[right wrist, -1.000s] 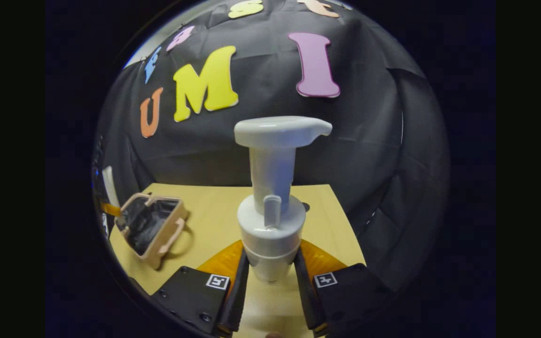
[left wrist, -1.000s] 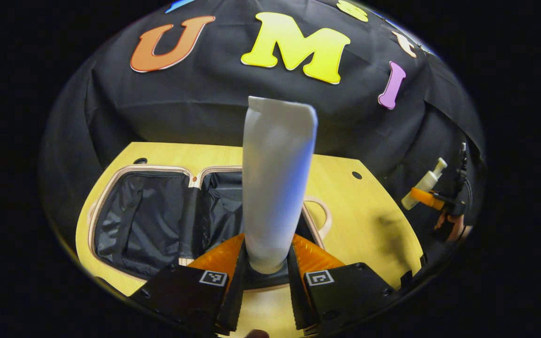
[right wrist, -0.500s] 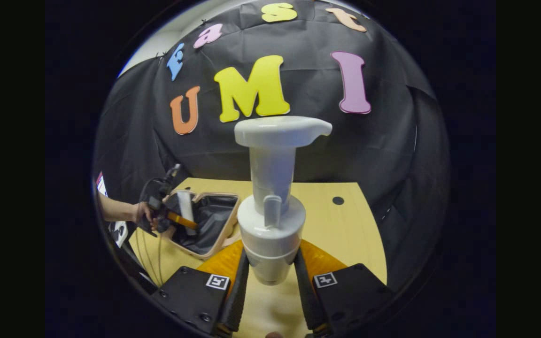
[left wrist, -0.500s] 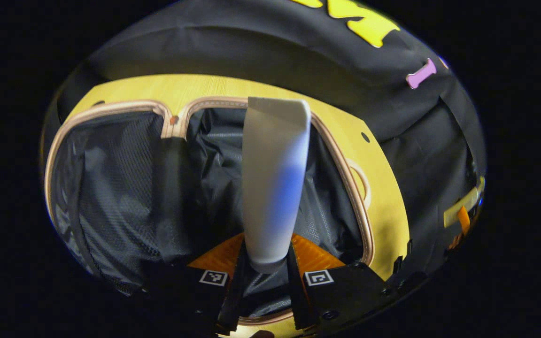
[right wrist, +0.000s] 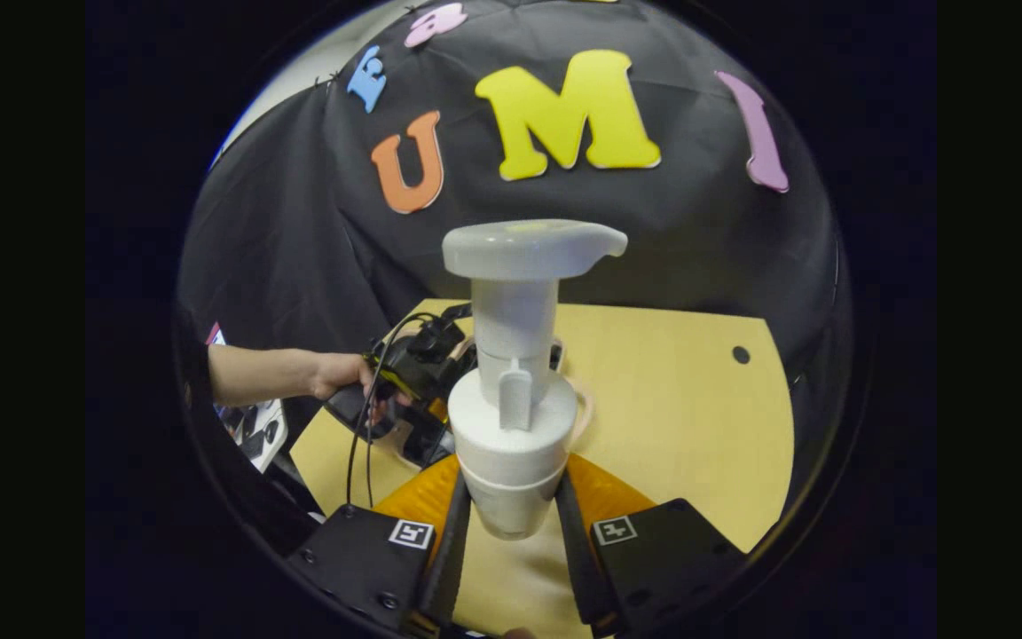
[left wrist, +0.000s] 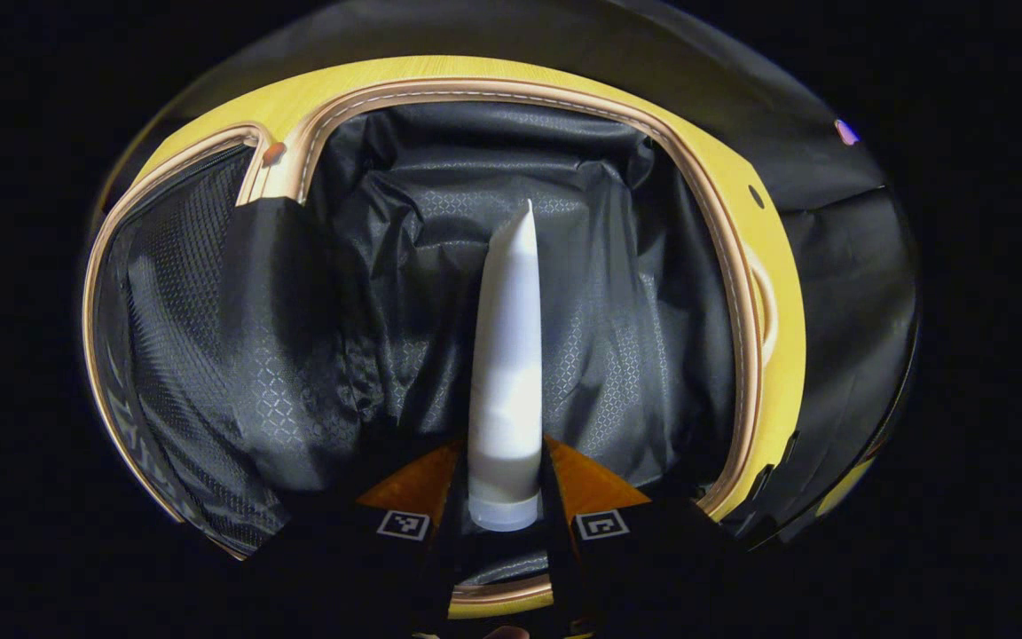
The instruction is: First open the suitcase, pack the skin care products into it, and then close the suitcase.
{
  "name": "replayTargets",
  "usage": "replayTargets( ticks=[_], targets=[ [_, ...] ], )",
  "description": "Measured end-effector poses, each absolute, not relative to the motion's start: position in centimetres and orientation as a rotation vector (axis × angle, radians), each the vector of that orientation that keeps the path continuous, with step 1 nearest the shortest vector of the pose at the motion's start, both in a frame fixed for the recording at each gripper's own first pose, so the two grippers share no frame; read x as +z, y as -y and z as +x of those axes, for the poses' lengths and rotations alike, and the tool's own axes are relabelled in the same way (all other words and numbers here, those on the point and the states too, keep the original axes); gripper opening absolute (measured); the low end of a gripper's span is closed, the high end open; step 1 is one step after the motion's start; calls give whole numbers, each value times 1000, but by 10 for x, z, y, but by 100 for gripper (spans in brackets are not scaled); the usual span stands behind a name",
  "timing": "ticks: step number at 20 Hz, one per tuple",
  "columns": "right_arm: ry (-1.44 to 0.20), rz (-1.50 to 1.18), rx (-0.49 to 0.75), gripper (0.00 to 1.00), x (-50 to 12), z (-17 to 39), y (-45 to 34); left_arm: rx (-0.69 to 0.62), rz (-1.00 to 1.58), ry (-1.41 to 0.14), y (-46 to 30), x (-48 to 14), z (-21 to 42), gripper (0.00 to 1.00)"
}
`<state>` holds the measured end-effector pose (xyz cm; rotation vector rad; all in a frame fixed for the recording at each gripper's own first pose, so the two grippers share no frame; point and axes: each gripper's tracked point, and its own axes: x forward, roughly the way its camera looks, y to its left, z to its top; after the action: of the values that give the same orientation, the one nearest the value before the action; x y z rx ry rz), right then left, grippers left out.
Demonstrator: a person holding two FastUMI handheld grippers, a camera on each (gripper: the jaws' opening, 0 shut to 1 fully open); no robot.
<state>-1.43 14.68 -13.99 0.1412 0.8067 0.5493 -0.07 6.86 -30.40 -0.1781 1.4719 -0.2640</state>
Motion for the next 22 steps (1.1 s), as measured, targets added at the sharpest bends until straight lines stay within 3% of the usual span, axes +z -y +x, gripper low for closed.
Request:
replayTargets(
  ticks=[1,2,3,4,6,7,8,9,10,12,15,16,17,22],
  targets=[
    [-852,153,555,48,-151,-8,-160,-259,-179,-1466,-68,-304,0,46],
    [-899,158,558,48,-160,-1,-170,-257,-191,-1445,-67,-299,1,55],
    [-944,161,559,48,-169,6,-180,-256,-233,-1423,-62,-291,-2,58],
    [-981,168,559,48,-176,14,-190,-263,-284,-1389,-58,-283,-4,56],
    [-1065,191,551,48,-197,27,-209,-253,-411,-1317,-59,-262,-16,65],
    [-1111,199,542,48,-208,30,-218,-244,-484,-1276,-60,-251,-24,78],
    [-1152,207,533,48,-220,33,-226,-229,-541,-1227,-65,-238,-32,69],
    [-1195,211,517,48,-232,36,-230,-204,-568,-1175,-75,-227,-40,81],
    [-1235,205,504,48,-243,38,-235,-170,-561,-1116,-88,-216,-49,74],
    [-1315,177,476,48,-262,40,-240,-119,-508,-1009,-110,-198,-72,83],
    [-1400,178,432,48,-288,46,-254,-71,-482,-895,-133,-177,-110,83],
    [-1420,184,401,48,-294,48,-253,-61,-485,-861,-136,-171,-122,95],
    [-1435,185,365,48,-302,51,-253,-58,-491,-836,-136,-167,-132,83],
    [-1522,166,210,48,-327,60,-244,-60,-408,-775,-148,-157,-172,83]
  ],
)
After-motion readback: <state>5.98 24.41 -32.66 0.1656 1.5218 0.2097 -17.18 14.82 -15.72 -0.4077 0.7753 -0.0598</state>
